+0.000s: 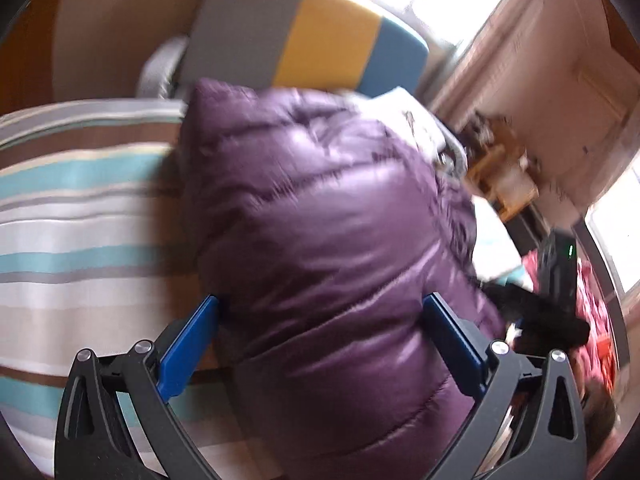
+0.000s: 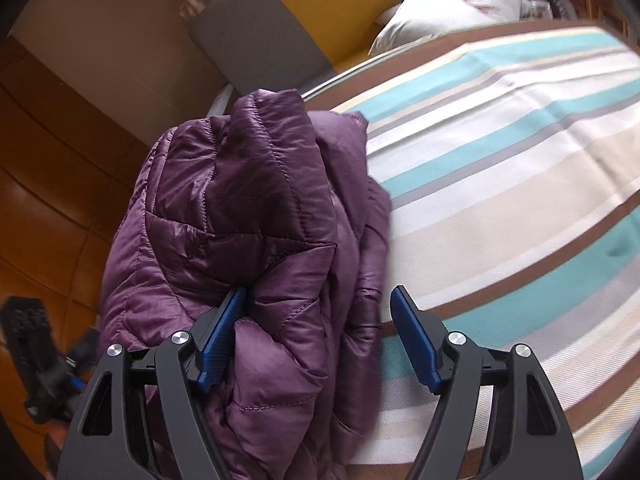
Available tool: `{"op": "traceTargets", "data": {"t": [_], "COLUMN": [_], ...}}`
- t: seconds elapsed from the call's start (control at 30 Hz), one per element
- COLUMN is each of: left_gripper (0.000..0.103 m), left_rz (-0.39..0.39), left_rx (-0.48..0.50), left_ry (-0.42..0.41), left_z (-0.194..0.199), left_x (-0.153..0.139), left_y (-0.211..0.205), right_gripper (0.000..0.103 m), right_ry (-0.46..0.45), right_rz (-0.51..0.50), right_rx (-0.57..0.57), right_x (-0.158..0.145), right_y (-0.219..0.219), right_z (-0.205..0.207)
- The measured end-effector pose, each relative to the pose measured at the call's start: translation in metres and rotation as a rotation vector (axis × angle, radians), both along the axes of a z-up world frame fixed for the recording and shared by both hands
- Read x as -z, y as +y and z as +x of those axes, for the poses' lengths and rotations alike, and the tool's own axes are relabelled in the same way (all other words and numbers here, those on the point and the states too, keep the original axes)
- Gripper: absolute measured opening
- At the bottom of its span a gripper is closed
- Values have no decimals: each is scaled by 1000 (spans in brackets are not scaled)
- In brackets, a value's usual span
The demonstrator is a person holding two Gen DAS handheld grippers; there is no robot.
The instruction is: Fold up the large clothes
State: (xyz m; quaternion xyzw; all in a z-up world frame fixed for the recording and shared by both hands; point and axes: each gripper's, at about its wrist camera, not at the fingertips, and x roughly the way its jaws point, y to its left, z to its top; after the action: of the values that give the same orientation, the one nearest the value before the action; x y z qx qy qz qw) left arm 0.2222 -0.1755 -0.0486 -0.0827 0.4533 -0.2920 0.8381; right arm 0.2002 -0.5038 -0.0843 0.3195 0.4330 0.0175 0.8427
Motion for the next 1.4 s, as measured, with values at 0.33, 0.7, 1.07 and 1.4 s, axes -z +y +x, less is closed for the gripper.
{"op": "traceTargets", "data": {"t": [0.33,0.7,1.07,1.4], "left_gripper": [91,62,55,54], "left_rz": [-42,19,9,10], "left_rx": [19,53,55,35], "left_ry": [50,-67,-133,-235], "left_z": [1,-34,-65,-98], "left_x": [20,-12,-38,-67], "left_y": [1,-4,16,53], "right_gripper": [46,30,28,28], "right_ry": [-51,-125,-215,-312], "right_rz": [38,28,51,100], "right_rx": [-46,-15,-8,-14], "right_x": [10,-6,-17,-39], "right_y": [0,15,32,64], "right_z": [8,-15,-49,-76]}}
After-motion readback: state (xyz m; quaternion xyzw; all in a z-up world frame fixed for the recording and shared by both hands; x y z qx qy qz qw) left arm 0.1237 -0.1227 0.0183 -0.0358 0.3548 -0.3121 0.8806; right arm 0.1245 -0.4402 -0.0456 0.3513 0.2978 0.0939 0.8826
